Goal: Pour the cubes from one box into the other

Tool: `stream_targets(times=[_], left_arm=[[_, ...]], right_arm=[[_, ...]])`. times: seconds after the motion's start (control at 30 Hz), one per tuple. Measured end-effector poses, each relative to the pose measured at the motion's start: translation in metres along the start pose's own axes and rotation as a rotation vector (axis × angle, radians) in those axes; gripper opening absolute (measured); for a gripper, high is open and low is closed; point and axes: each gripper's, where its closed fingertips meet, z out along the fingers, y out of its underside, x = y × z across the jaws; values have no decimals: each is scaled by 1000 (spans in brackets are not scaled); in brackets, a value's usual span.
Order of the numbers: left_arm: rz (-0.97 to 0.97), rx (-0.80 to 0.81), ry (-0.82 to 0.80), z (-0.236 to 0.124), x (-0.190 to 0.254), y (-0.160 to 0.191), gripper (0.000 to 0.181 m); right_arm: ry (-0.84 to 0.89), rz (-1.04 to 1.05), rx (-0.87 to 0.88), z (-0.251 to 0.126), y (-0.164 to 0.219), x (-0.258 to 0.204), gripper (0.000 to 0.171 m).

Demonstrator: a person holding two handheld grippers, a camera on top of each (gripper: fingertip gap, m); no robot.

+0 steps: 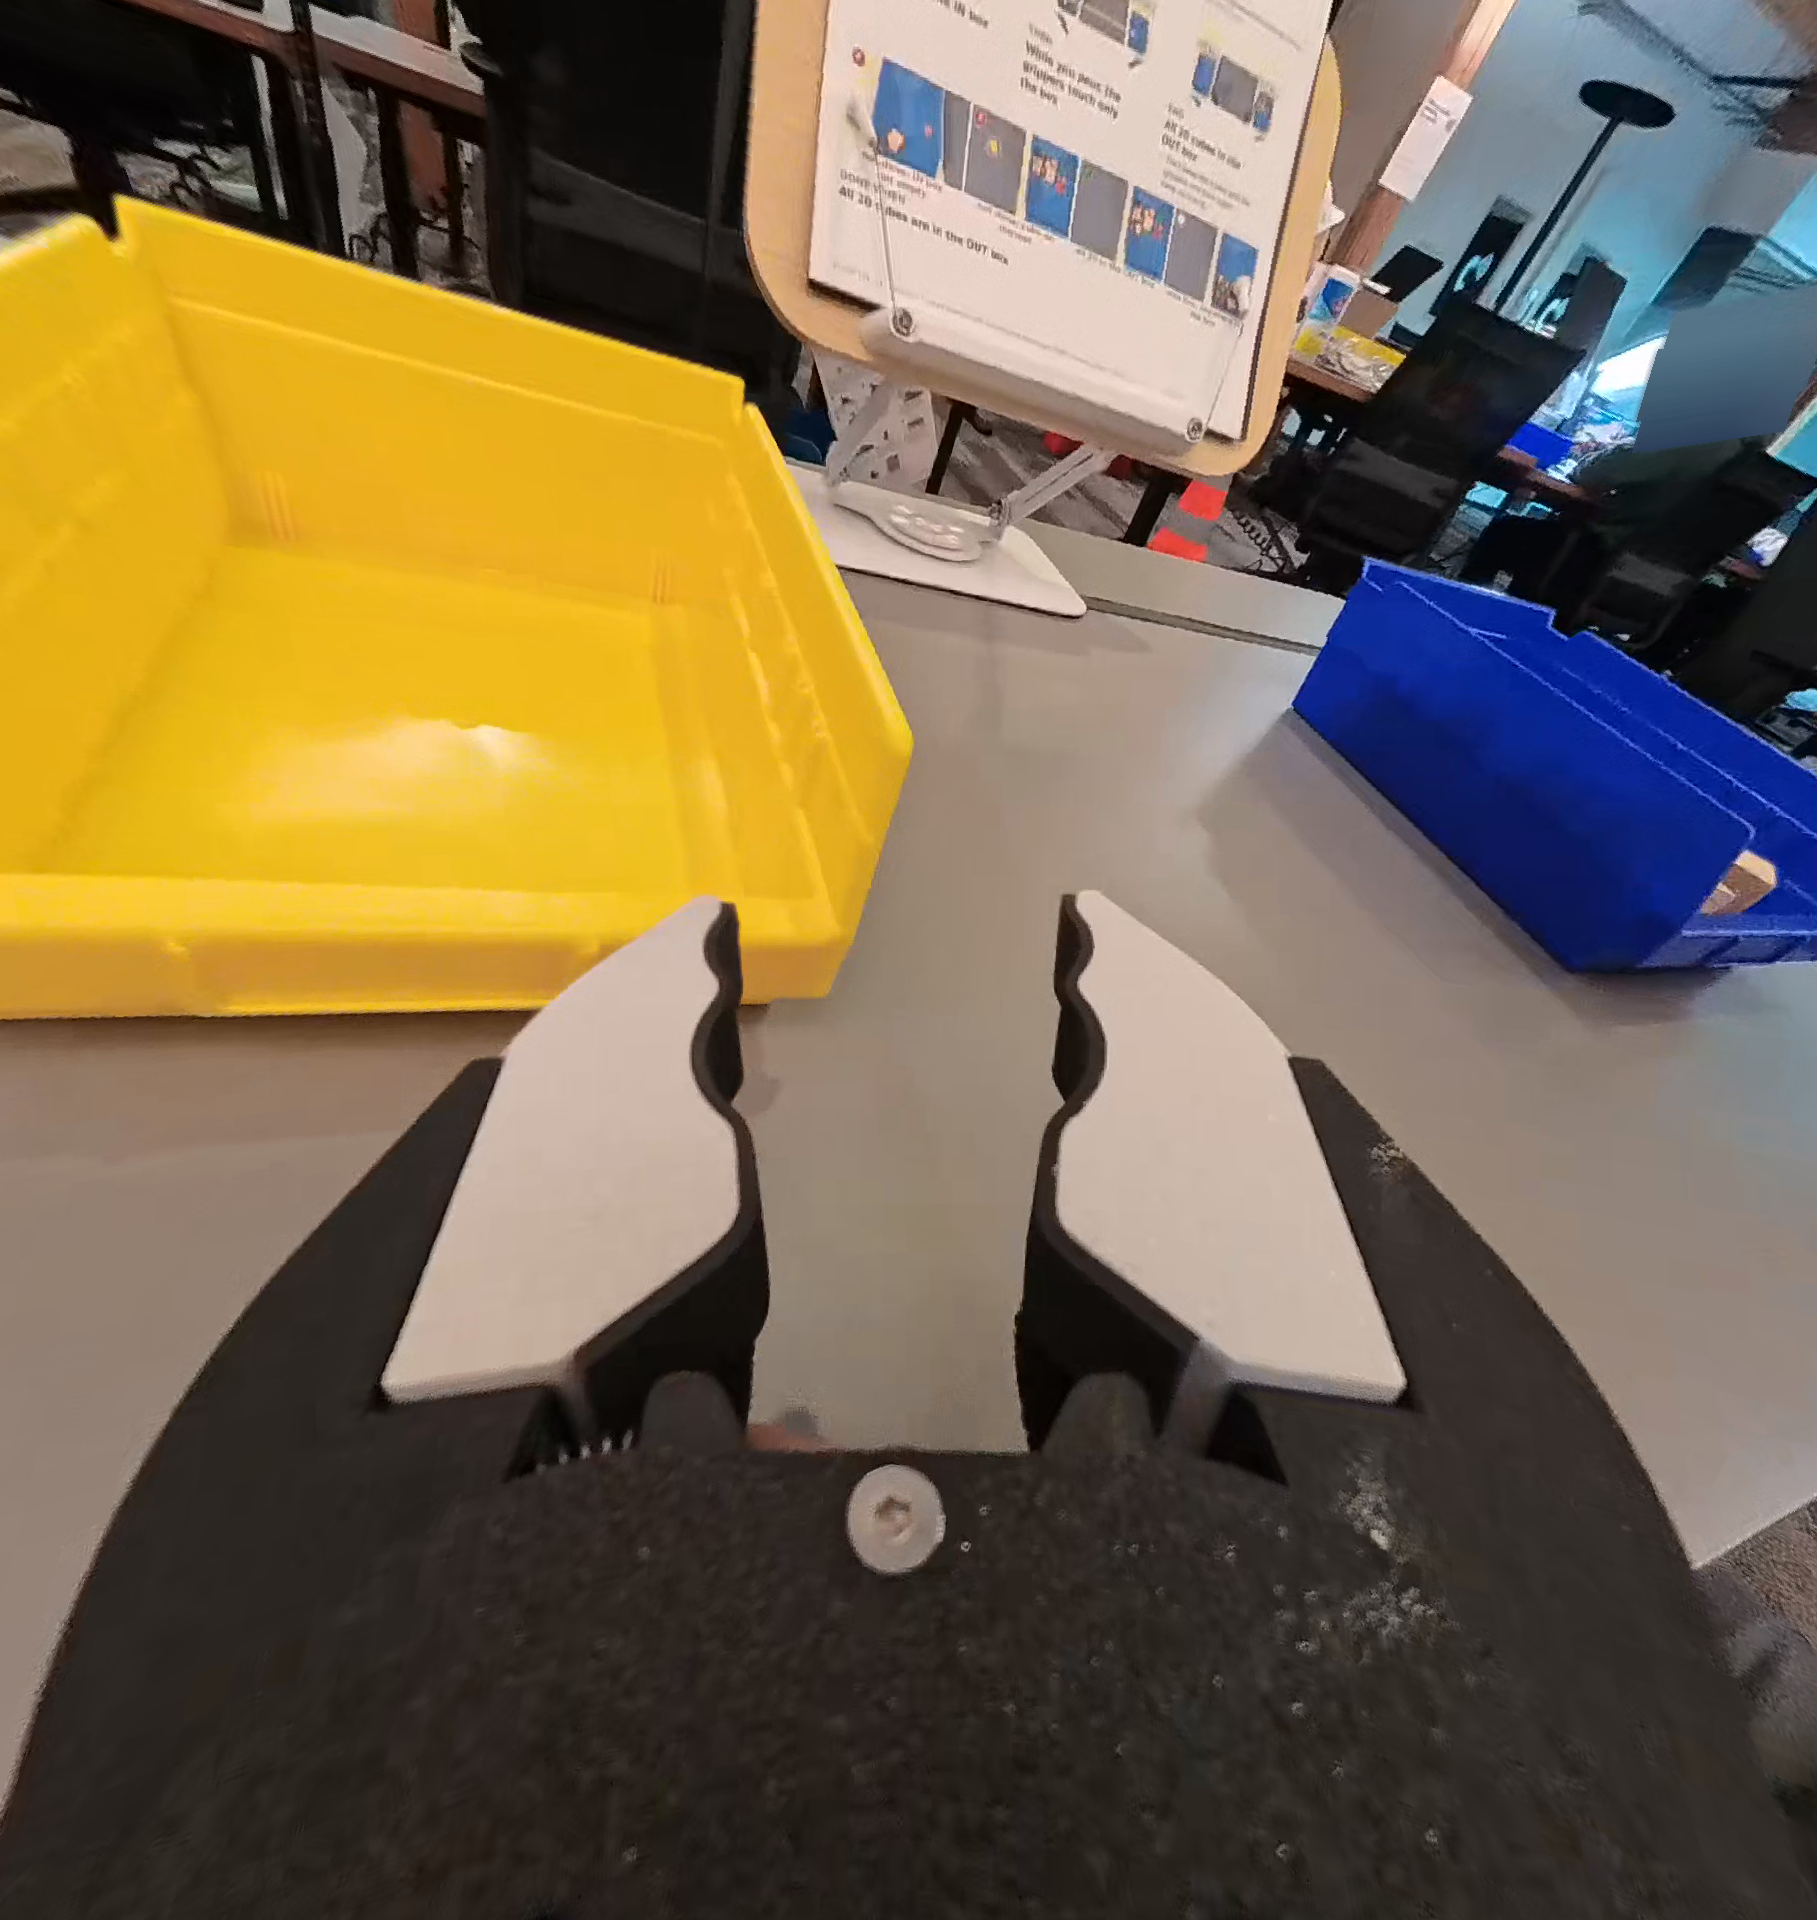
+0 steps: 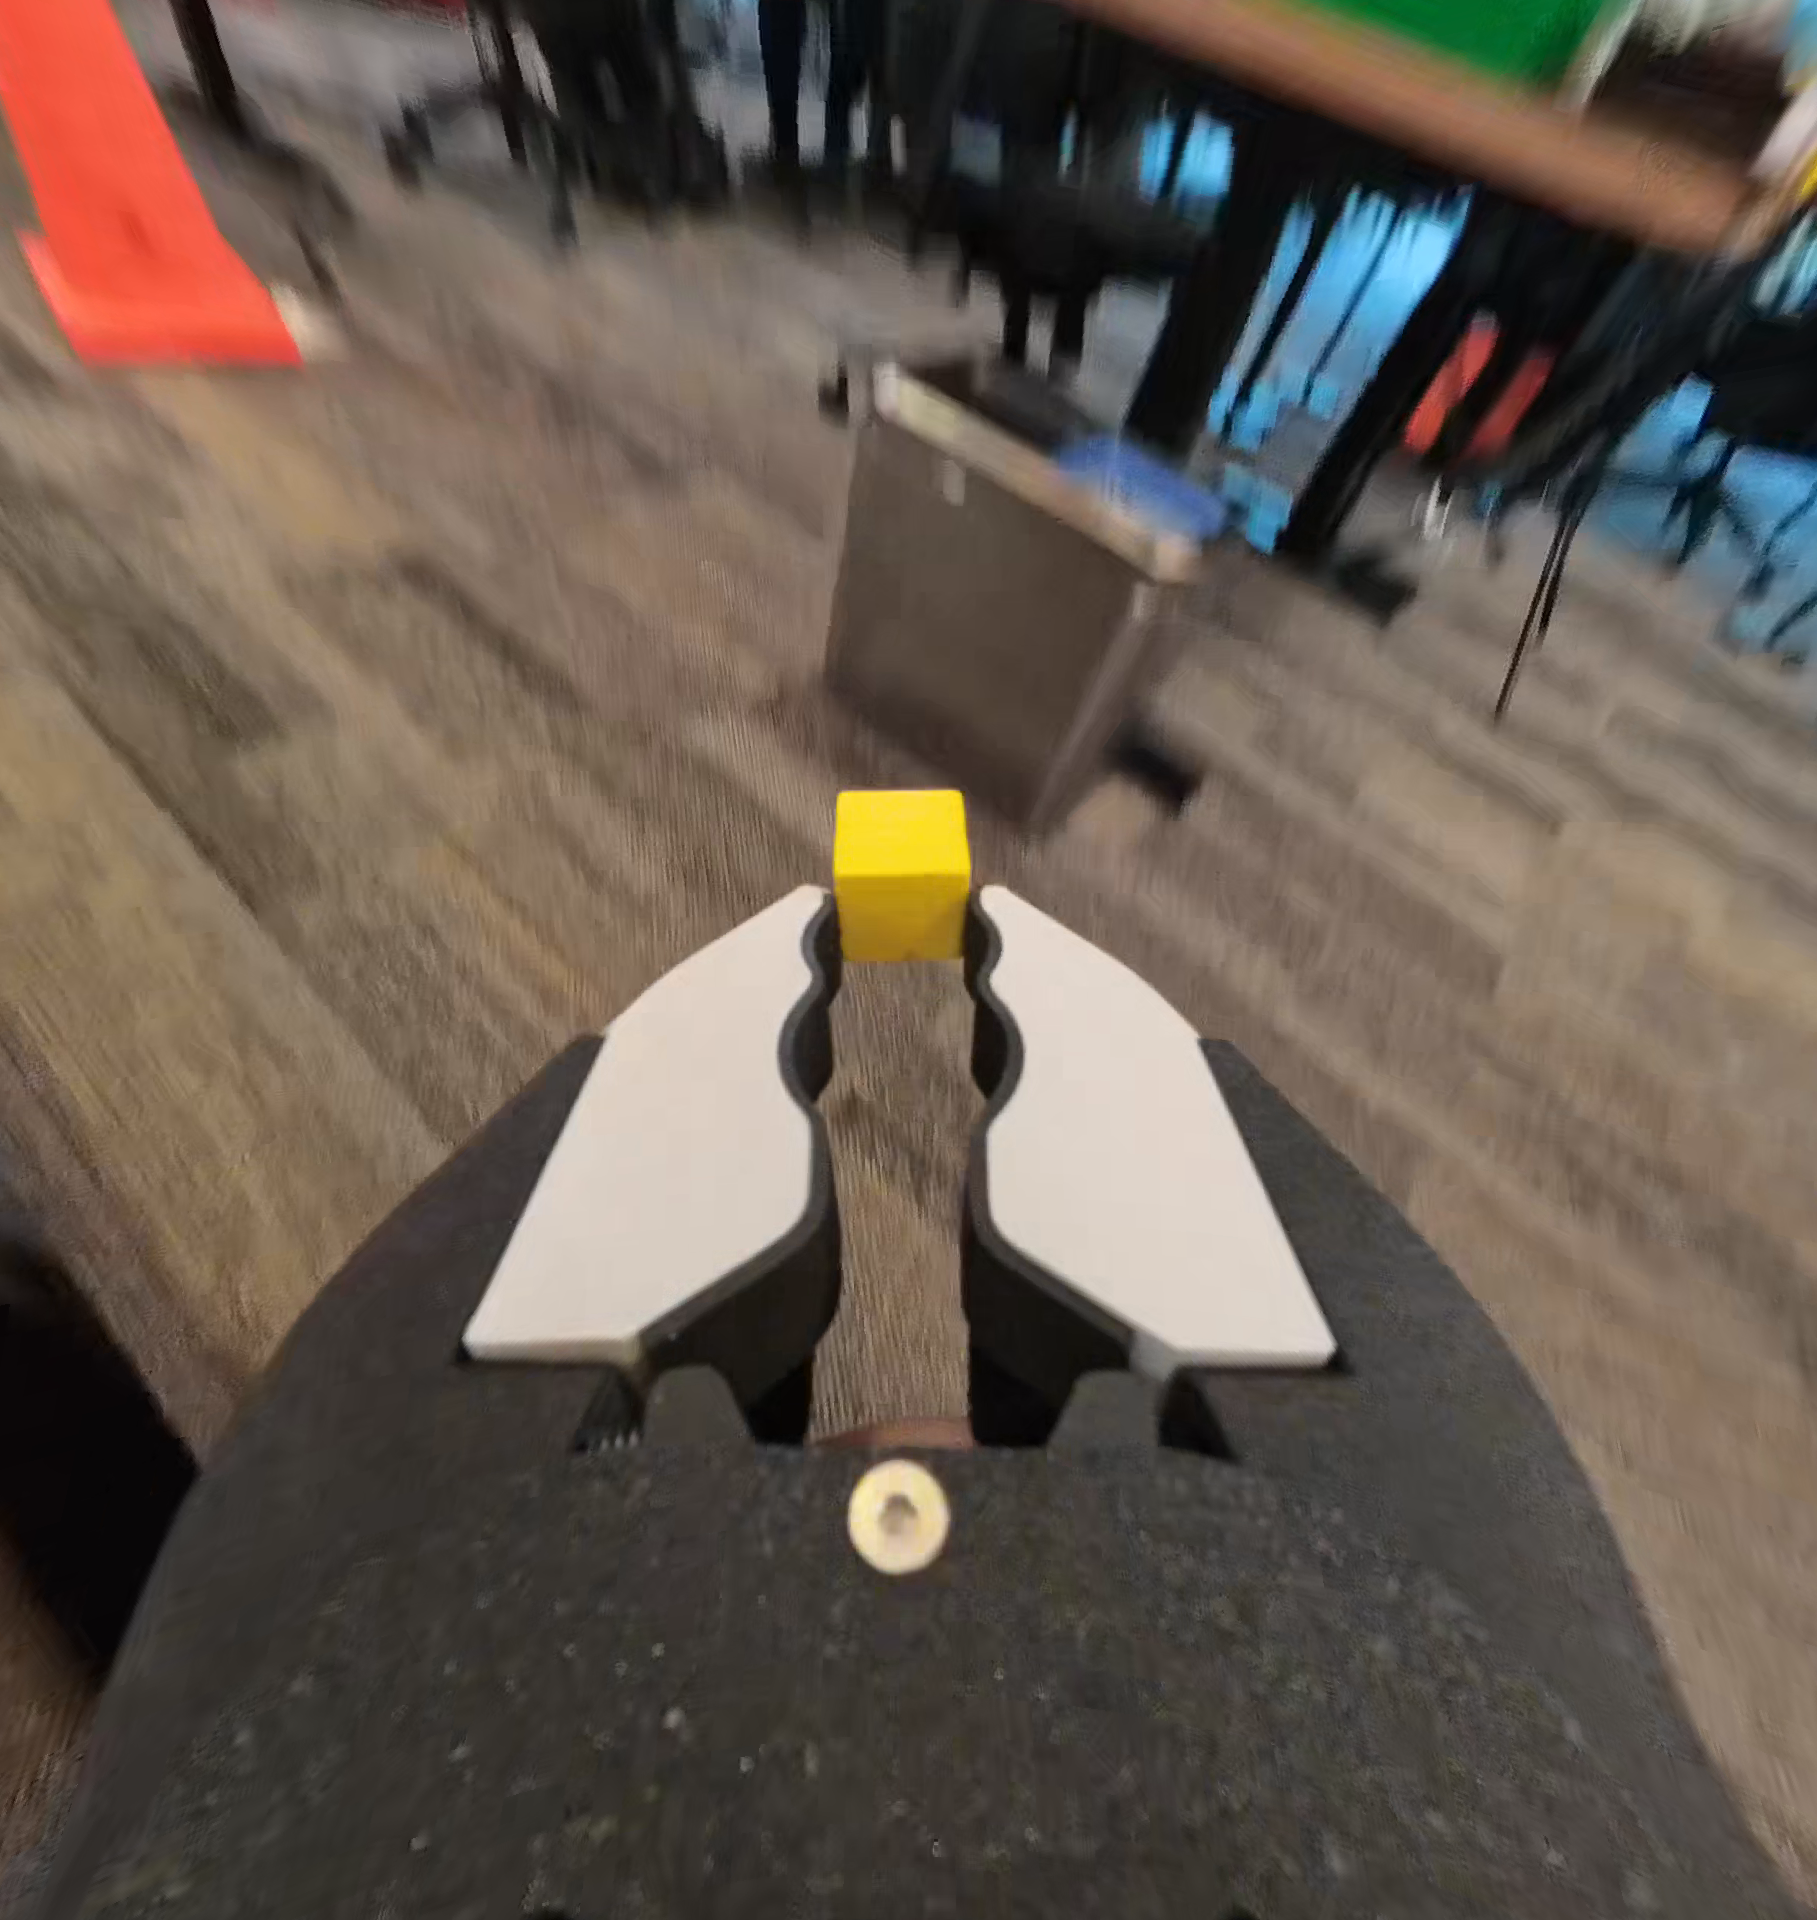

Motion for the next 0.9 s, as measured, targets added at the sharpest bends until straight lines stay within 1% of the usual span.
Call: stream_targets(times=[0.1,0.17,0.23,0.27,0.3,0.37,0.43,0.47,0.5,0.53,0.6,0.67,0.8,0.83,0.9], left_arm=[[-38,23,15,-8,-2,-5,57],[-104,-10,67,-12,4,-1,57],[-130,-21,90,-16,7,-2,57],[-135,-10,95,-18,8,-5,57],[-133,1,97,-20,8,-8,57],[-113,5,87,-21,9,-10,58],[-93,-7,81,-19,11,-8,58],[-89,-16,88,-18,14,-6,58],[-87,-23,99,-18,17,-5,58],[-82,-31,110,-17,20,-3,58],[-58,-54,116,-16,24,1,58],[-42,-58,112,-16,25,2,58],[-83,-58,127,-16,25,2,58],[-88,-62,127,-15,24,3,58],[-79,-68,118,-15,23,3,58]], right_arm=[[-11,-66,221,-32,-120,2,22],[-103,-111,366,-66,-196,-19,22],[-241,-193,455,-101,-258,-63,22],[-355,-247,477,-119,-284,-95,22],[-479,-320,477,-138,-304,-130,22],[-656,-467,441,-170,-333,-193,22],[-887,-577,317,-199,-343,-257,22],[-969,-635,243,-207,-344,-284,22],[-1036,-713,143,-211,-340,-308,22],[-1052,-819,41,-208,-333,-327,22],[-1026,-1037,-147,-188,-315,-358,22],[-1017,-1156,-361,-167,-294,-388,22],[-903,-1253,-568,-121,-265,-450,22],[-876,-1309,-600,-111,-257,-461,22],[-805,-1533,-647,-88,-241,-467,23]])
